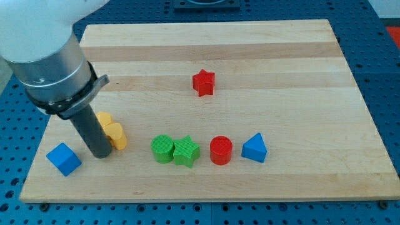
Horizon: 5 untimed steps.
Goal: Push the green blocks into the yellow blocks
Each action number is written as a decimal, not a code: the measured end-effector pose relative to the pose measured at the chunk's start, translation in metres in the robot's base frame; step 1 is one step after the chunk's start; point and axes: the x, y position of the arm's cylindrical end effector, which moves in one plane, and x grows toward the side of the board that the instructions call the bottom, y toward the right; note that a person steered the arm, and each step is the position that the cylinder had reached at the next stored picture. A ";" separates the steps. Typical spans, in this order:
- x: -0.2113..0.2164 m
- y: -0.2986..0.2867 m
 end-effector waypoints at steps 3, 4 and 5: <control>0.046 0.137; 0.046 0.175; 0.037 0.190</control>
